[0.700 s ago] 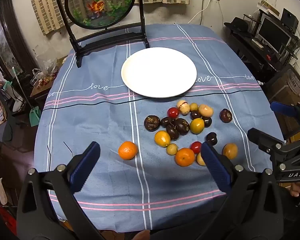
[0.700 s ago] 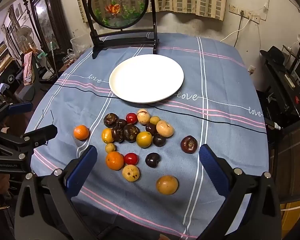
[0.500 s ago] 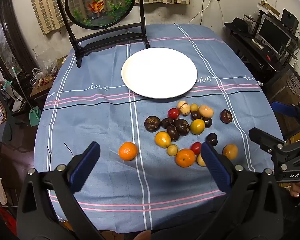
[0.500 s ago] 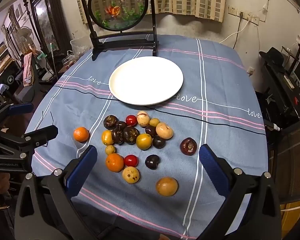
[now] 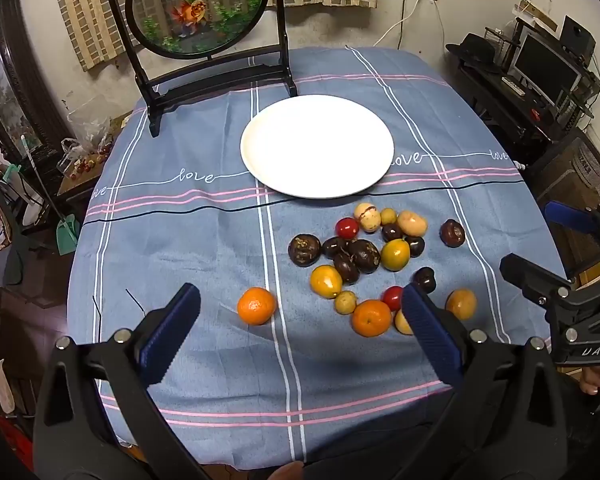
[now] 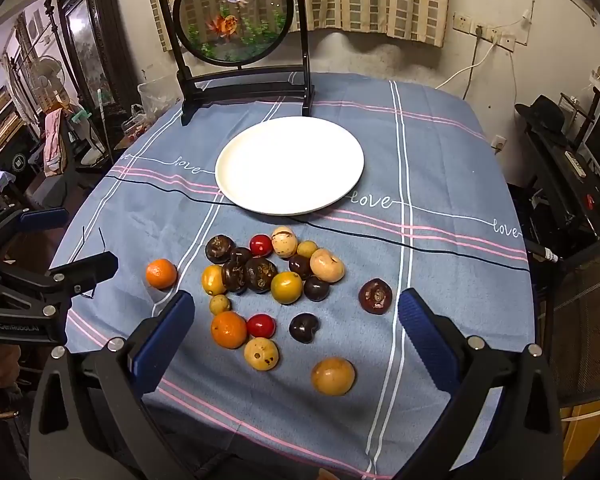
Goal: Organize fruits
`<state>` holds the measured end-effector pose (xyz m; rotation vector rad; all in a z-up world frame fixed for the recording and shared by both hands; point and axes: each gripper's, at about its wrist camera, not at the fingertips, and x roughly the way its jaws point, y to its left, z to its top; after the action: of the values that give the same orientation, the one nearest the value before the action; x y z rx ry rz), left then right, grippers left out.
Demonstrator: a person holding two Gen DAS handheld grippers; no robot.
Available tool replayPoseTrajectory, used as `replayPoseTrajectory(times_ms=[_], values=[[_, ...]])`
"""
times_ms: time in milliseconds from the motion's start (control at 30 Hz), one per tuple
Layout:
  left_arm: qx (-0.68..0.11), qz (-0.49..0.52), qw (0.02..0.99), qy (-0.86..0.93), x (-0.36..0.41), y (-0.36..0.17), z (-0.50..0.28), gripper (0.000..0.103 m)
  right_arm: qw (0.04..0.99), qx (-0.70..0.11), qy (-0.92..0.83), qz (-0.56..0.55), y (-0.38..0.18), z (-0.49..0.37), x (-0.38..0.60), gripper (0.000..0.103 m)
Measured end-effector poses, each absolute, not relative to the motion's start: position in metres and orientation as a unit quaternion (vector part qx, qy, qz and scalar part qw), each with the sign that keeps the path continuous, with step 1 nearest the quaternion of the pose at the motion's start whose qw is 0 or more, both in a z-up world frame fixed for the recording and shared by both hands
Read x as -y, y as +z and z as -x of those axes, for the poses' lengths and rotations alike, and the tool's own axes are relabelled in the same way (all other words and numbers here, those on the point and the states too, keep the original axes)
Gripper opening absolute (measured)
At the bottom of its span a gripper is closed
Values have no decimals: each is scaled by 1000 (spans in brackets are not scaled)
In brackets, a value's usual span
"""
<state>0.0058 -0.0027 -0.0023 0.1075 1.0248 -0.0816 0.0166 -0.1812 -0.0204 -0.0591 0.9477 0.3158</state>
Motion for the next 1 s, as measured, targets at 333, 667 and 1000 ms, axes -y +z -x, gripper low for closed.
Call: replayPoseTrajectory(times_ms=[333, 667, 1000], values=[[-493, -52, 867, -42, -2, -5, -9, 101, 877, -456, 152, 27, -22, -19, 181, 102], [-500, -54, 863, -42, -4, -5, -14, 101, 876, -457, 152, 27, -22, -22, 178, 102], [-504, -52, 861, -43, -5, -6, -17, 101, 875, -458, 153, 27, -23, -24, 176, 102]])
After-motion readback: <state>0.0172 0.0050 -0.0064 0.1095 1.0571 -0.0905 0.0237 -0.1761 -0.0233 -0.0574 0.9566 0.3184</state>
